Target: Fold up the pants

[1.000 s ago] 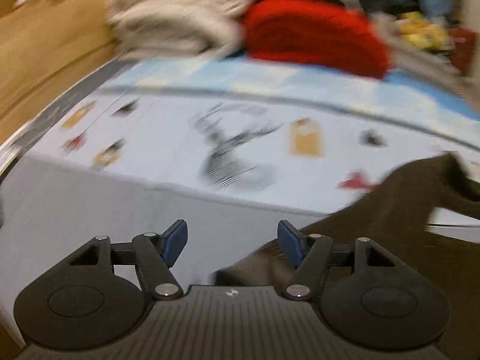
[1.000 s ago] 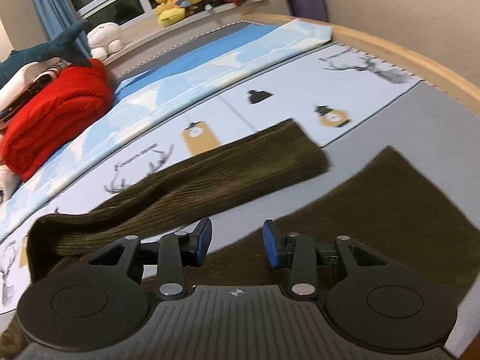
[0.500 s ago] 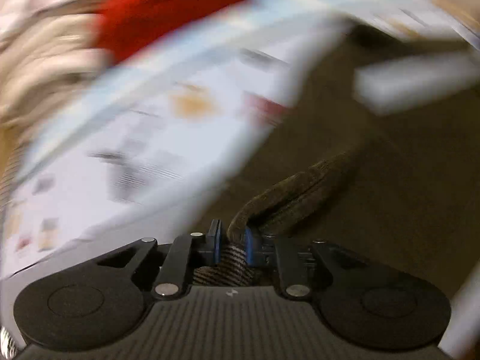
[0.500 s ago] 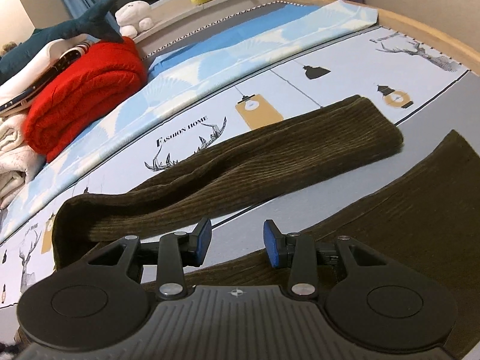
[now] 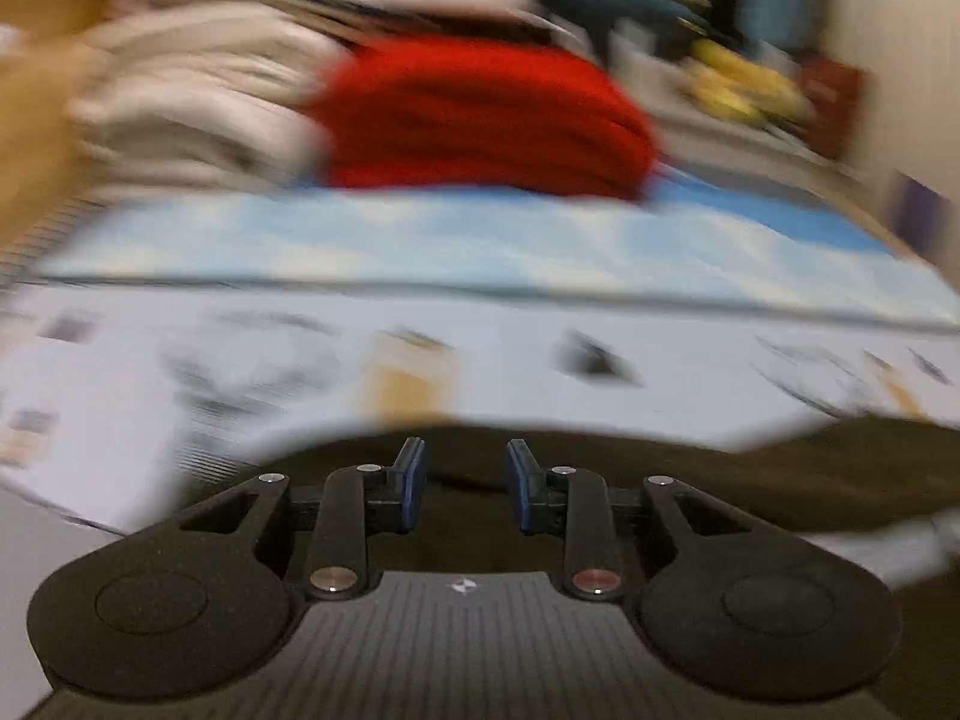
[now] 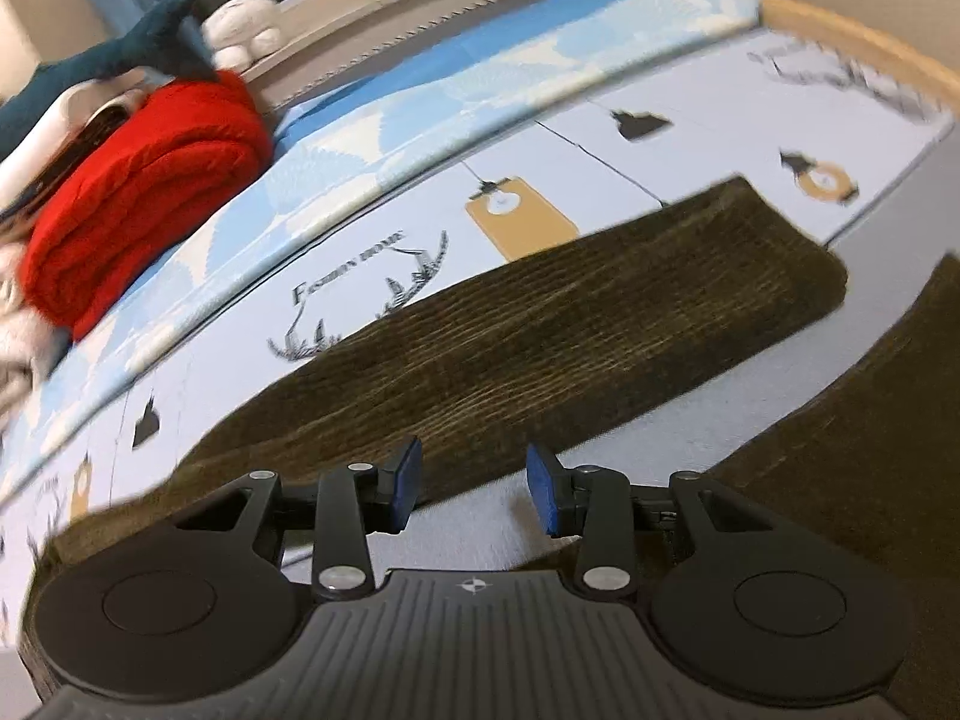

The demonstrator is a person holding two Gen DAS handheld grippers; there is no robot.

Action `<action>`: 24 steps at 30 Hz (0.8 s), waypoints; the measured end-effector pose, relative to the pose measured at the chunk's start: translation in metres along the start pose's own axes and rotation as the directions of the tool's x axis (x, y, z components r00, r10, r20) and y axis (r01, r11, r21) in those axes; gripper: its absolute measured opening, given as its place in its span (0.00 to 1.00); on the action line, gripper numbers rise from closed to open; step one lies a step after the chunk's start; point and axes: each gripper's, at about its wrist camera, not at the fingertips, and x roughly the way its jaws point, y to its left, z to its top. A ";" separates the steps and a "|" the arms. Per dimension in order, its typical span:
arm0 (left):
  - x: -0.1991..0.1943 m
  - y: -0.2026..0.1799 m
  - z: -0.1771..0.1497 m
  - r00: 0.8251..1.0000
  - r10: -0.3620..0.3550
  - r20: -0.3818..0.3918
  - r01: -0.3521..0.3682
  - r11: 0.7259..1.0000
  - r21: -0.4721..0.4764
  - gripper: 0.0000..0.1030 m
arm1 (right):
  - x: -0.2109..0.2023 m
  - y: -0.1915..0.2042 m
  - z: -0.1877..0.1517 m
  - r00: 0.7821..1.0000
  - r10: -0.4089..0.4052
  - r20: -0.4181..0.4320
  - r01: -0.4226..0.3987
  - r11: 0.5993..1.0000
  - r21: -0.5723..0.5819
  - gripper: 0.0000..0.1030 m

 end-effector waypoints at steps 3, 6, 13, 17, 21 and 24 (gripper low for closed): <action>0.019 -0.047 -0.012 0.987 -0.139 -0.075 0.146 0.984 0.099 0.31 | 0.013 -0.017 0.012 0.999 0.018 0.026 -0.021 0.992 0.126 0.39; 0.036 -0.088 -0.019 0.971 -0.205 -0.124 0.224 0.959 0.172 0.42 | 0.028 -0.042 0.026 0.999 0.010 0.051 -0.023 0.962 0.272 0.40; 0.079 -0.134 -0.040 0.962 -0.160 -0.220 0.211 0.950 0.232 0.49 | 0.069 -0.066 0.055 0.998 0.040 0.040 -0.053 0.913 0.405 0.44; 0.098 -0.136 -0.039 0.956 -0.119 -0.269 0.187 0.952 0.243 0.48 | 0.096 -0.055 0.068 1.000 0.001 -0.009 0.002 0.930 0.366 0.49; 0.101 -0.138 -0.041 0.961 -0.084 -0.262 0.167 0.935 0.311 0.40 | 0.108 -0.024 0.079 0.989 -0.142 -0.051 0.149 0.971 0.187 0.42; 0.106 -0.135 -0.038 0.962 -0.084 -0.259 0.167 0.934 0.317 0.31 | 0.111 -0.005 0.075 0.956 -0.290 -0.035 0.291 0.955 0.057 0.15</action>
